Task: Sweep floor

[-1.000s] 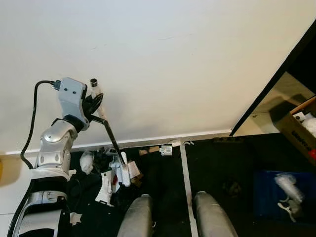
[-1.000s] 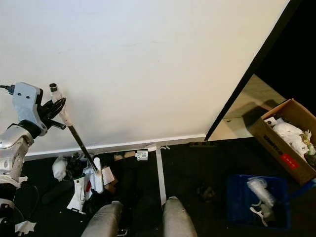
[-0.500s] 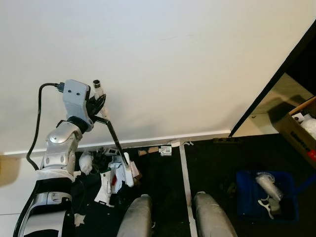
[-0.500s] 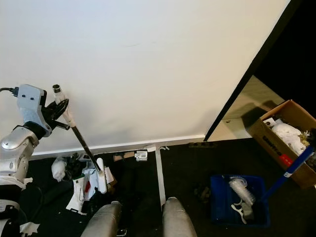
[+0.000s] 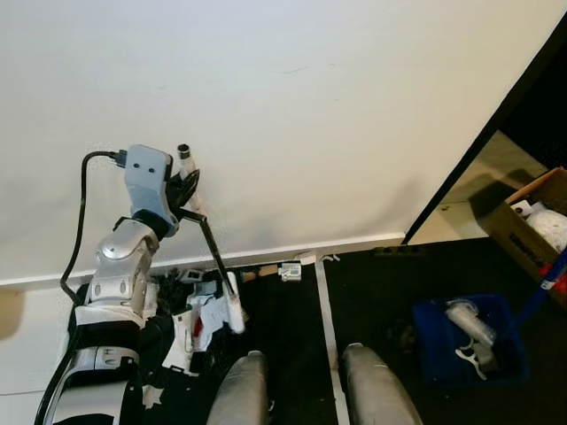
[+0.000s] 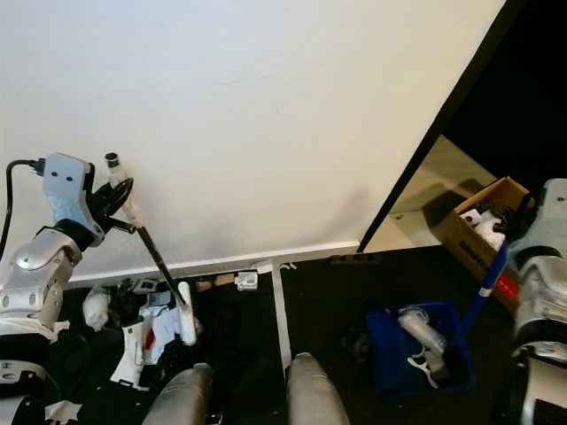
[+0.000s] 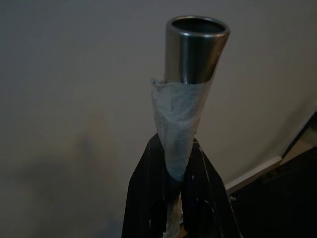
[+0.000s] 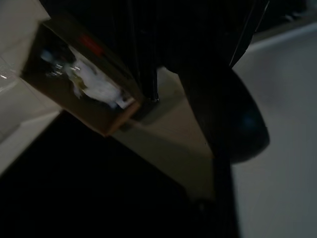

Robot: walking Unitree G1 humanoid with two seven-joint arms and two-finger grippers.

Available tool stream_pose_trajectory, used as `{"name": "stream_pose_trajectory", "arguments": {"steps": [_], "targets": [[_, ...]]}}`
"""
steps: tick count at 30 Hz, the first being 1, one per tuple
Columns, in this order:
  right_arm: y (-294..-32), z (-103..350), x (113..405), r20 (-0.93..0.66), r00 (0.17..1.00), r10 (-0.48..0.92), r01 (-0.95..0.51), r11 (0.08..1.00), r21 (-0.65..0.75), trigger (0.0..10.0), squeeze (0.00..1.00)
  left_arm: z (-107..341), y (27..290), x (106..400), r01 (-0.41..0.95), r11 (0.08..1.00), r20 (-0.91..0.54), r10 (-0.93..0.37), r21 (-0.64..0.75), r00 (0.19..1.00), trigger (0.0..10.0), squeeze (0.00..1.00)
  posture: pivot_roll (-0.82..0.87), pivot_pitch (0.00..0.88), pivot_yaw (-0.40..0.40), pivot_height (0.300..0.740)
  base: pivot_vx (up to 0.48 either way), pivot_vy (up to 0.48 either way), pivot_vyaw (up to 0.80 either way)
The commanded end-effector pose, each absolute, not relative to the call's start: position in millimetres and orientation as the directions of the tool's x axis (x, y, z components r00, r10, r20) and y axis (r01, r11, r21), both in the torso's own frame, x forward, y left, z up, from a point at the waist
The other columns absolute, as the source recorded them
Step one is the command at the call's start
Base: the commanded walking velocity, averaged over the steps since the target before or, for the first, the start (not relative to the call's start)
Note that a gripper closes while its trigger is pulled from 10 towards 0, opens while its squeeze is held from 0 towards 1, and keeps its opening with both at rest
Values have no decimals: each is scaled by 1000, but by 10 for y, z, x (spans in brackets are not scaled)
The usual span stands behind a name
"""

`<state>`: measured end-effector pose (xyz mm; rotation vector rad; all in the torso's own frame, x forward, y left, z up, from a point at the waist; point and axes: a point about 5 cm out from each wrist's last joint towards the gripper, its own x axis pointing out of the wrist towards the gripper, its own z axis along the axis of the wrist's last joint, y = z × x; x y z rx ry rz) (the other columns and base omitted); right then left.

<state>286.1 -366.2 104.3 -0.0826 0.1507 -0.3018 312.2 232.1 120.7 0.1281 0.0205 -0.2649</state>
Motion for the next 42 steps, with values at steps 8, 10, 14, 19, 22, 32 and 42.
{"name": "stream_pose_trajectory", "arguments": {"steps": [8,10,14,19,22,32,42], "targets": [[-3447,799,2792,-161,966,-204,233,953,192,10000,0,1199,2278,3074,317,946,-48,-314,69,948,10000,0,54,98,45,740,0,0,0],[-3416,749,2742,-170,967,-191,224,953,203,10000,0,1192,2259,3071,327,943,-54,-324,68,945,10000,0,50,98,48,740,0,0,0],[-3291,622,2624,-190,968,-161,201,955,217,10000,0,1184,2218,3081,334,940,-55,-331,65,942,10000,0,45,99,52,740,0,0,0],[-2919,470,2627,-211,973,-90,146,951,271,10000,0,1195,2123,3117,354,934,-49,-352,52,935,10000,0,45,97,59,740,0,0,0],[-2753,475,2681,-210,977,-47,105,955,277,10000,0,1198,2099,3124,365,929,-50,-363,54,931,10000,0,48,97,58,740,0,0,0],[-2922,672,2772,-201,979,-44,90,971,223,10000,0,1255,2121,3120,392,918,-45,-390,65,920,10000,0,51,89,55,740,0,0,0],[-3225,798,2835,-332,943,-35,73,992,103,10000,0,1265,2141,3122,424,900,-73,-418,107,906,10000,0,44,78,52,740,0,0,0]]}}
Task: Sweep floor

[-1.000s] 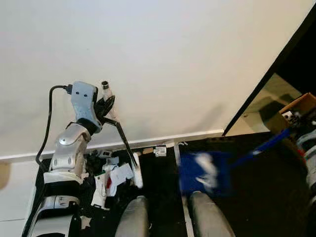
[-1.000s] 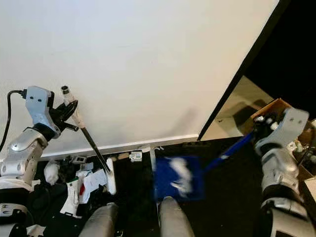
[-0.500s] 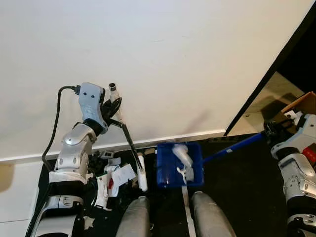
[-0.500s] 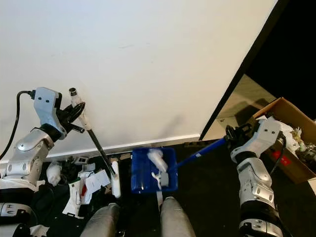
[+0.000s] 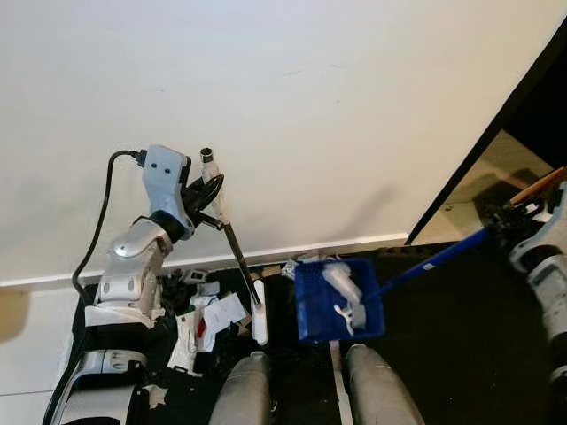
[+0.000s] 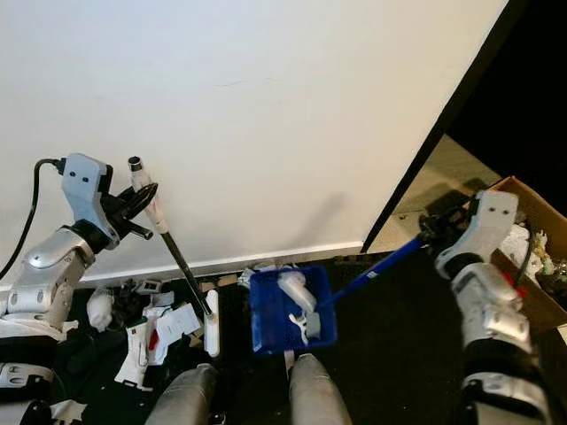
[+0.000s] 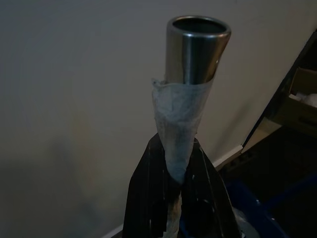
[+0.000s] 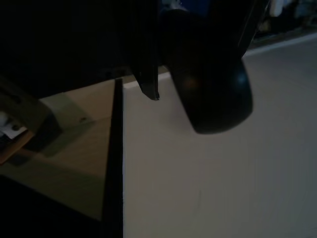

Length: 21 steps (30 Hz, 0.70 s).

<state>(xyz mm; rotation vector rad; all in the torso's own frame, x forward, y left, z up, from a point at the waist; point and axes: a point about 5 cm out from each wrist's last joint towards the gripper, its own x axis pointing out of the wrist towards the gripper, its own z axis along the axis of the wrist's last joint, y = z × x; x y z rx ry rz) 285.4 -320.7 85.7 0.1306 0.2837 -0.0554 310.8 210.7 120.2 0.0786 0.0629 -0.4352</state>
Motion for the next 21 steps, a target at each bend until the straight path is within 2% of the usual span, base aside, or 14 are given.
{"name": "stream_pose_trajectory", "arguments": {"steps": [1,10,15,17,21], "targets": [[-3245,818,2849,-328,944,-46,84,991,102,10000,0,1262,2139,3122,420,901,-71,-414,106,907,10000,0,44,78,52,740,0,0,0],[-3067,772,2985,-310,948,-70,107,989,103,10000,0,1375,2112,3149,433,887,-43,-432,163,901,10000,0,47,76,46,740,0,0,0],[-3034,769,3037,-316,946,-70,109,988,106,10000,0,1749,2275,3161,526,796,-143,-507,299,850,10000,0,57,82,41,740,0,0,0],[-3034,772,3061,-322,944,-72,110,989,100,10000,0,1972,2432,3221,480,793,-142,-463,375,875,10000,0,65,84,32,740,0,0,0],[-3023,775,3088,-331,941,-70,103,991,82,10000,0,2175,2577,3288,408,796,-114,-402,448,909,10000,0,69,83,33,740,0,0,0]]}}
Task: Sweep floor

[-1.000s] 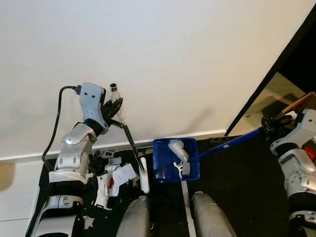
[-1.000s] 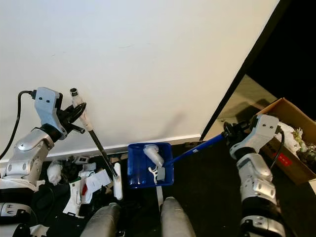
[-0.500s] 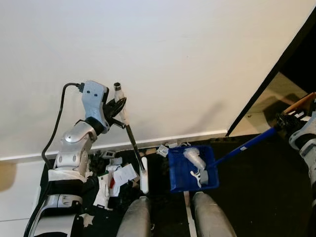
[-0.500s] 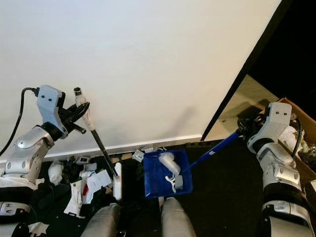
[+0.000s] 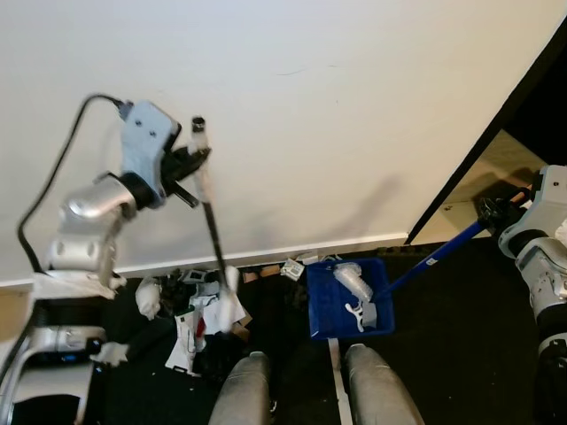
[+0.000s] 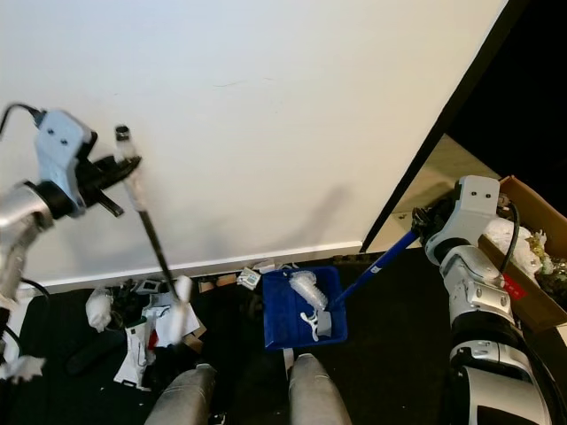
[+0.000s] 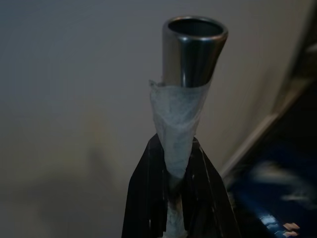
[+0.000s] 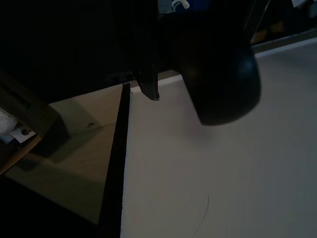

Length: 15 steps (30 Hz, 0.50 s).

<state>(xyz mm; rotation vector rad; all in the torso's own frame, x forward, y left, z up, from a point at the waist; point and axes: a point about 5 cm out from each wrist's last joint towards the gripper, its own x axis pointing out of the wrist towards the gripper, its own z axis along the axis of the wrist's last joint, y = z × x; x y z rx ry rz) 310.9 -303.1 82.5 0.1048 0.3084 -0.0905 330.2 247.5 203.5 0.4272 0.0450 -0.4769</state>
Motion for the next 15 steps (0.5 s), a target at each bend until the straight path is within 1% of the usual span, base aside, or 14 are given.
{"name": "stream_pose_trajectory", "arguments": {"steps": [1,6,8,10,13,15], "targets": [[-2991,781,3118,-332,941,-63,91,993,69,10000,0,2242,2625,3327,367,804,-85,-373,467,924,10000,0,70,81,37,740,0,0,0],[-2941,785,3154,-330,942,-54,79,995,63,10000,0,2139,2571,3354,374,794,-95,-377,480,921,10000,0,60,82,34,740,0,0,0],[-2929,781,3163,-333,942,-52,75,995,59,10000,0,2153,2476,3362,384,790,-85,-394,478,915,10000,0,53,76,27,740,0,0,0],[-2926,779,3164,-333,942,-51,75,995,60,10000,0,2162,2457,3365,385,789,-81,-397,479,914,10000,0,53,76,27,740,0,0,0],[-2924,776,3172,-334,941,-45,70,996,61,10000,0,2317,2447,3423,362,756,-67,-391,545,918,10000,0,44,60,7,740,0,0,0],[-2932,777,3174,-337,940,-43,67,996,59,10000,0,2376,2461,3457,345,750,-58,-381,564,923,10000,0,45,56,-1,740,0,0,0]]}}
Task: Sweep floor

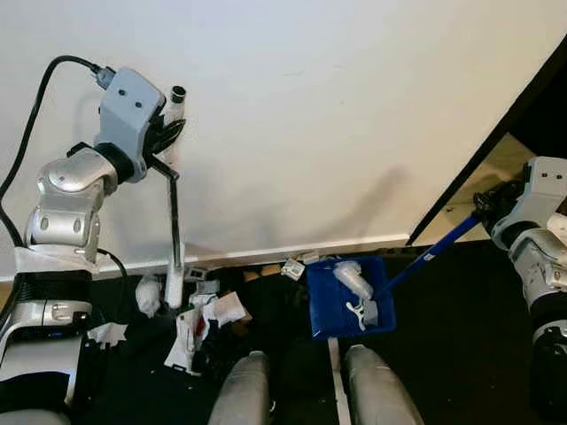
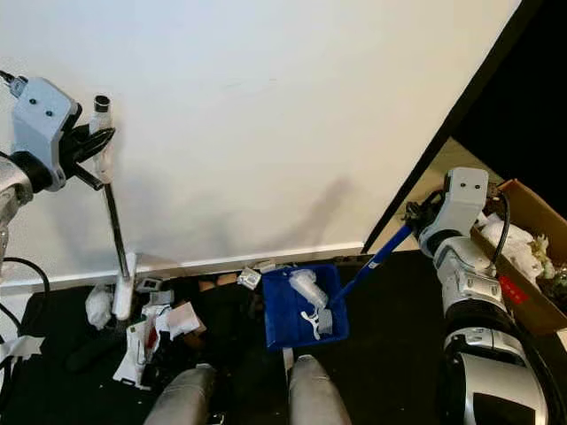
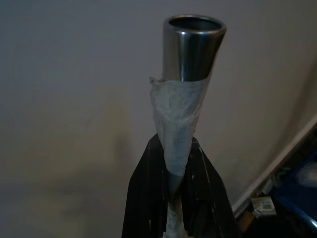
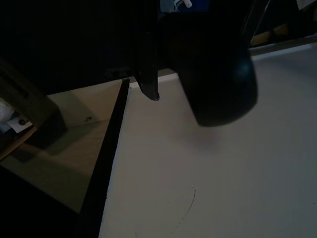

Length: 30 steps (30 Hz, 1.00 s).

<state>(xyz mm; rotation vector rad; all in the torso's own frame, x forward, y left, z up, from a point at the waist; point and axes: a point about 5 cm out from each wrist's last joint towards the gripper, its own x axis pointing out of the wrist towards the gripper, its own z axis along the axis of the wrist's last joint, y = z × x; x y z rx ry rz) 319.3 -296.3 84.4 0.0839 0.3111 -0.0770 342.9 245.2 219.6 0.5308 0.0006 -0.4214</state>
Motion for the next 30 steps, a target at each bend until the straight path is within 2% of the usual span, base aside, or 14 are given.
{"name": "stream_pose_trajectory", "arguments": {"steps": [1,6,10,14,25,30], "targets": [[-2936,778,3175,-340,940,-41,64,996,56,10000,0,2395,2465,3470,340,746,-57,-377,572,924,10000,0,45,55,-7,740,0,0,0],[-2930,785,3190,-343,939,-38,60,997,53,10000,0,2359,2455,3511,334,747,-57,-370,575,927,10000,0,43,54,-15,740,0,0,0],[-2916,776,3193,-341,939,-38,62,996,58,10000,0,2205,2362,3540,317,846,0,-351,430,936,10000,0,42,47,-2,740,0,0,0],[-2898,756,3186,-337,941,-38,64,996,65,10000,0,2091,2339,3548,290,885,3,-312,364,950,10000,0,43,44,7,740,0,0,0],[-2893,708,3146,-325,944,-54,87,992,87,10000,0,1770,2429,3550,221,927,-33,-222,304,975,10000,0,58,46,38,740,0,0,0],[-2873,718,3154,-295,953,-60,94,991,100,10000,0,1709,2377,3540,179,960,21,-187,215,982,10000,0,73,43,45,740,0,0,0]]}}
